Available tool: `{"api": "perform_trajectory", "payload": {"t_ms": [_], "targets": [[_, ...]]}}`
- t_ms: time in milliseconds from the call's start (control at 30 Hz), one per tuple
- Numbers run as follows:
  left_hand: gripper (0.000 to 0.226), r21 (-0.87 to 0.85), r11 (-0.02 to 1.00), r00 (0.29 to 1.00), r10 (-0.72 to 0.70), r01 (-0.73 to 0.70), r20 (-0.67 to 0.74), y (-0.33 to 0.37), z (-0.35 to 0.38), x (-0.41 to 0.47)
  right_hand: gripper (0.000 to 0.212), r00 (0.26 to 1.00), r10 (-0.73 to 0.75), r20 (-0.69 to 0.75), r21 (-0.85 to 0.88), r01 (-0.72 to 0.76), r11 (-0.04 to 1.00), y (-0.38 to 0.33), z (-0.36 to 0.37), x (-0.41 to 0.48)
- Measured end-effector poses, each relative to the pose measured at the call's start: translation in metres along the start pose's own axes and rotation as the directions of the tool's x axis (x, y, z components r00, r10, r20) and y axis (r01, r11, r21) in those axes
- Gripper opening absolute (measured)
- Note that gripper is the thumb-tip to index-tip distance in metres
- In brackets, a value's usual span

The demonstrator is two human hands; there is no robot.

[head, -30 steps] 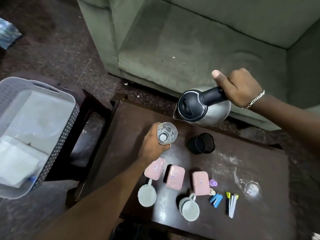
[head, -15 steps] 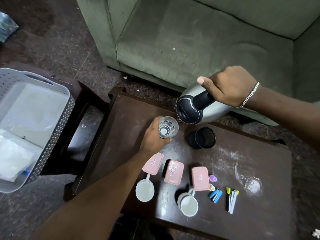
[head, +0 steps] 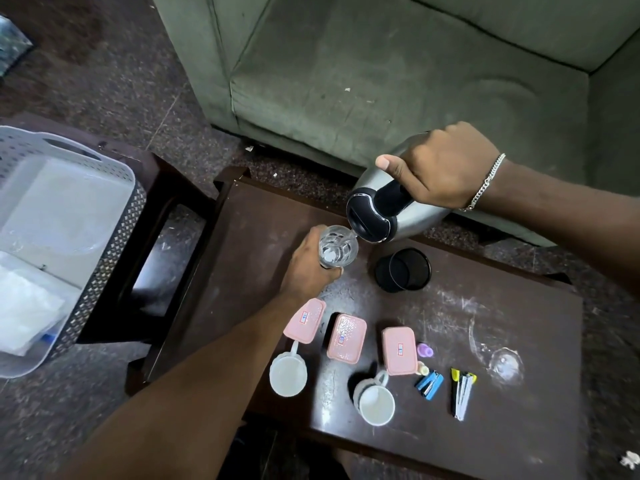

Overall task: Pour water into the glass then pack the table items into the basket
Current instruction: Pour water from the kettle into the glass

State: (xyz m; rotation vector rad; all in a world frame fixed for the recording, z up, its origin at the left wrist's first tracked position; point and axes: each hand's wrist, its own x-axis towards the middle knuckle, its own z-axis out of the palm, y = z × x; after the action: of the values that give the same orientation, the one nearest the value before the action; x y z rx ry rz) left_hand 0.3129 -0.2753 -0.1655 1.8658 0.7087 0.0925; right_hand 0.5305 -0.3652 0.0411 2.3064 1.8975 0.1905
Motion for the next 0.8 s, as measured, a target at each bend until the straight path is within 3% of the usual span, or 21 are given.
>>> {"api": "perform_trajectory", "payload": {"t_ms": [467, 800], "targets": [[0.089, -0.070, 0.997, 0.997, -0.037, 0.042, 0.074, -0.0040, -0.0019, 0.0039, 0.065, 1.000, -0.009, -0.025, -0.039, 0.009, 0.999, -0.0032, 0.0042, 0.0014], [0.087, -0.063, 0.998, 0.999, -0.002, 0.005, 0.050, -0.0043, -0.0029, 0.0018, 0.064, 0.999, -0.019, -0.026, -0.038, 0.018, 0.999, -0.0021, 0.0029, 0.0000]]}}
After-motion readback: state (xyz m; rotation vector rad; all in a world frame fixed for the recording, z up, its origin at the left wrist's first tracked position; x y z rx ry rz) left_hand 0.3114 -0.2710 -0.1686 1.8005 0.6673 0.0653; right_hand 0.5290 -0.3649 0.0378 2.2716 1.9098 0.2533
